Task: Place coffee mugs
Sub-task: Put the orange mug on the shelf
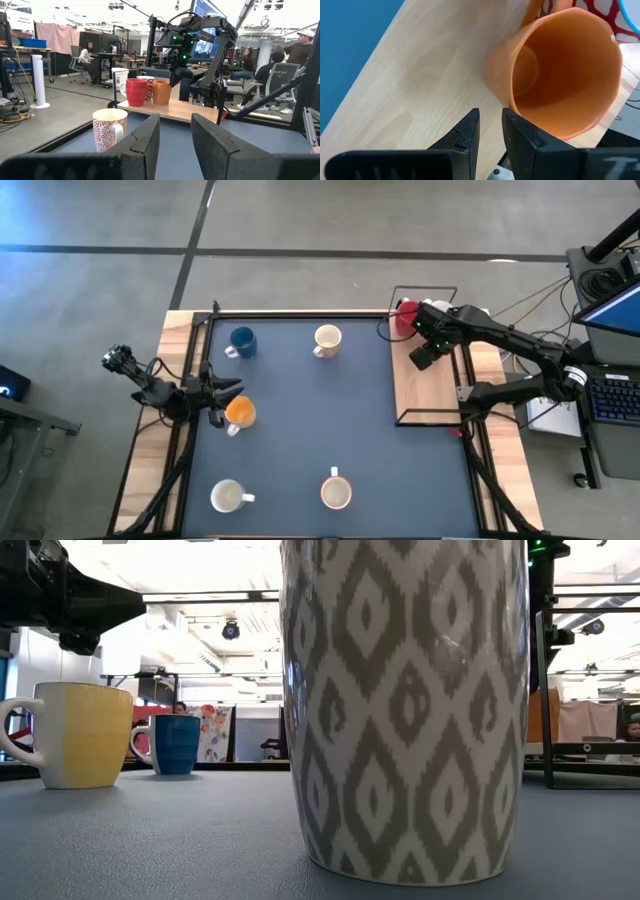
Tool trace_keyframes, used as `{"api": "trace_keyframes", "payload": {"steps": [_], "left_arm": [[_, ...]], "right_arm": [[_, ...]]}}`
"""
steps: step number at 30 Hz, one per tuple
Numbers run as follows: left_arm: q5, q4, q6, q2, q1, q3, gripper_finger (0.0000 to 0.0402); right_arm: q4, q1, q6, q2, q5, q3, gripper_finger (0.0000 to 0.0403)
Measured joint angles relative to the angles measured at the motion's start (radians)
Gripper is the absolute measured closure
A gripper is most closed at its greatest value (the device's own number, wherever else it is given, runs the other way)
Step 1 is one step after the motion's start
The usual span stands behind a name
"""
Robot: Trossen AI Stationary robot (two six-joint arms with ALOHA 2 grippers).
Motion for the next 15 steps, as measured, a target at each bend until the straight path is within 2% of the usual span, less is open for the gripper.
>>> {"api": "trace_keyframes", "payload": {"steps": [10,15], "left_arm": [[0.000,0.000,0.000,0.000,0.000,0.000,0.0306],[0.000,0.000,0.000,0.000,0.000,0.000,0.0306]], "right_arm": [[-0.001,0.001,0.005,0.000,0.017,0.000,0.0330],[-0.016,0.001,-0.012,-0.009,-0.040,0.024,0.0330]]}}
